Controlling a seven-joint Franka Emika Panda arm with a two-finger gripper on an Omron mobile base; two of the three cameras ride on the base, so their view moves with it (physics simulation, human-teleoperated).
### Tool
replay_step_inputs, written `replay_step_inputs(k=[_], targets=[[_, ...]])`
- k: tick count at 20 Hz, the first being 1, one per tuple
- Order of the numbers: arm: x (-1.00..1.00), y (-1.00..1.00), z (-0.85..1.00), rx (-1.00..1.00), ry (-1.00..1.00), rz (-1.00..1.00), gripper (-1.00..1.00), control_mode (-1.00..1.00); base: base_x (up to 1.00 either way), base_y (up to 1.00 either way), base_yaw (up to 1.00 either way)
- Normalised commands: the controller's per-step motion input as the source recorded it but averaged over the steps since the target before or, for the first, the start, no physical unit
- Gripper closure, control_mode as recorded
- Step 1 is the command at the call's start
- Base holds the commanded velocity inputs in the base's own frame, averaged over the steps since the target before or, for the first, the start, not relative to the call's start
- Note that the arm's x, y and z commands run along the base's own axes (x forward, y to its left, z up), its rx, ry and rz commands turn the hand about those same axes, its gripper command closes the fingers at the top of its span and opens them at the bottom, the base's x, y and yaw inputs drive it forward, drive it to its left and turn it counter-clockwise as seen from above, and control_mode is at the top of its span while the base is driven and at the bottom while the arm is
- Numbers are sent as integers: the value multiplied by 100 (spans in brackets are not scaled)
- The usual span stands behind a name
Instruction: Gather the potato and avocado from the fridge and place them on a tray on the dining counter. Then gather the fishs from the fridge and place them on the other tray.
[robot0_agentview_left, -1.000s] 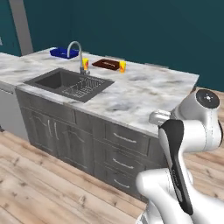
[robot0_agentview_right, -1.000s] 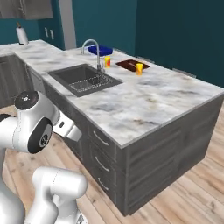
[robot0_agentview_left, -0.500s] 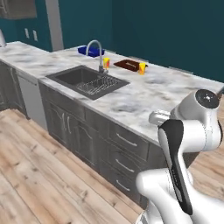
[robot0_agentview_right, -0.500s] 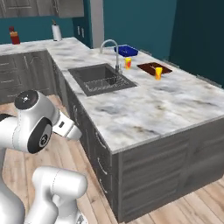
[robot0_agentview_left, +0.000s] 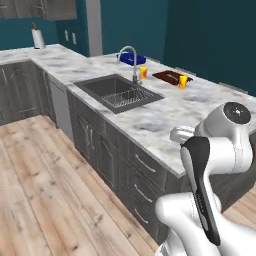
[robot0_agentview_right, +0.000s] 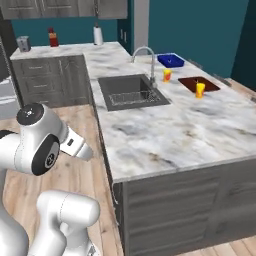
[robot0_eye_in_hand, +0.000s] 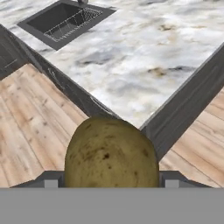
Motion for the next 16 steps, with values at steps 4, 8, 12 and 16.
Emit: replay_step_inputs(k=[4,8,12,16], targets=[[0,0,0,0,0,0,100,100,-11,-63,38],[0,0,0,0,0,0,100,100,-33,-64,38],[0,0,0,0,0,0,100,100,-39,-61,34],[0,0,0,0,0,0,100,100,-8,-71,31]])
